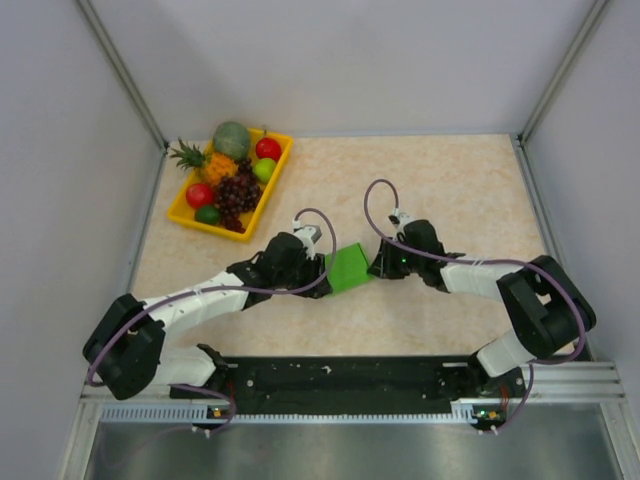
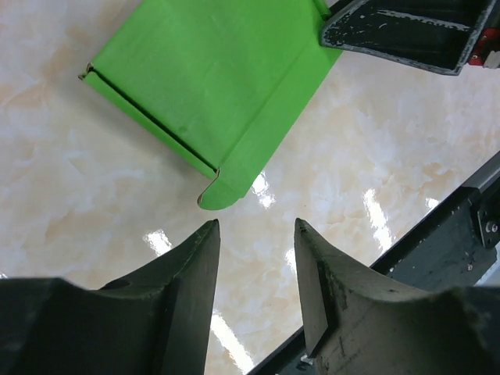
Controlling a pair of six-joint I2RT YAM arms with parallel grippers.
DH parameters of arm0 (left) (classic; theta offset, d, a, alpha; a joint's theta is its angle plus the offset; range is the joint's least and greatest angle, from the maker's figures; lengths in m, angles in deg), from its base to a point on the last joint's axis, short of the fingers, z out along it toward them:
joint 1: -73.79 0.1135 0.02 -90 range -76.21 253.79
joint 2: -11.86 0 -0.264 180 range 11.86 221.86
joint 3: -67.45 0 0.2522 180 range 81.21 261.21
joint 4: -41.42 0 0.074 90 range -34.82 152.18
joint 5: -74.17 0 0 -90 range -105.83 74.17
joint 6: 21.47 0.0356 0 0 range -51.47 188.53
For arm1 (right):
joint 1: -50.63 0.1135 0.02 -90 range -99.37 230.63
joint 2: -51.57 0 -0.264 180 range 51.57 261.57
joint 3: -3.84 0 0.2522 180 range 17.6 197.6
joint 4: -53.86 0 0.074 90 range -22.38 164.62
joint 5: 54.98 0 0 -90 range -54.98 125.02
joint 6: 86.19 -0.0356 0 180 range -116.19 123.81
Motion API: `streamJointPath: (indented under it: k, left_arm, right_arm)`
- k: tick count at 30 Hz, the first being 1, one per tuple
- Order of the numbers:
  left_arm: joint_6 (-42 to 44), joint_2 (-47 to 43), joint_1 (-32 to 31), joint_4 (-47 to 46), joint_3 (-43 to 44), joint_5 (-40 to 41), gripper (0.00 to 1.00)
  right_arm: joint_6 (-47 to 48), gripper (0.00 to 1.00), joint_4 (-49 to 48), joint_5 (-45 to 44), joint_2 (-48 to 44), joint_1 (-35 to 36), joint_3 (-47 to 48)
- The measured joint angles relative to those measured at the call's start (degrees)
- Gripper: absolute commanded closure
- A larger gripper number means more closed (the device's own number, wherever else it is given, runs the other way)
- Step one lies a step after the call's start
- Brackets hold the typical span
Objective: Fold the paper box
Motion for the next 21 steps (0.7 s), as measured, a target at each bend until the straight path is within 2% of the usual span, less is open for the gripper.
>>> streamJointPath:
  k: [3, 7, 13, 21]
  left_arm:
    - [-2.05, -0.07, 0.0, 0.66, -0.31, 0.2, 0.55]
    - [-4.13, 1.79, 0.0, -1.07, -0.31, 0.17, 0.62]
    - [-5.64, 5.73, 0.0, -1.66, -0.31, 2.36, 0.61]
    - [-6.6, 6.34, 0.2, -2.19, -0.31, 5.75, 0.62]
  right_arm:
    - [-0.22, 0.73, 0.07, 0.11, 0.0, 0.2, 0.02]
    - [-0.22, 0.73, 0.11, 0.13, 0.0, 0.22, 0.55]
    - [-0.22, 0.73, 0.09, 0.28, 0.0, 0.22, 0.83]
    - [-0.22, 0.73, 0.09, 0.72, 0.02, 0.22, 0.85]
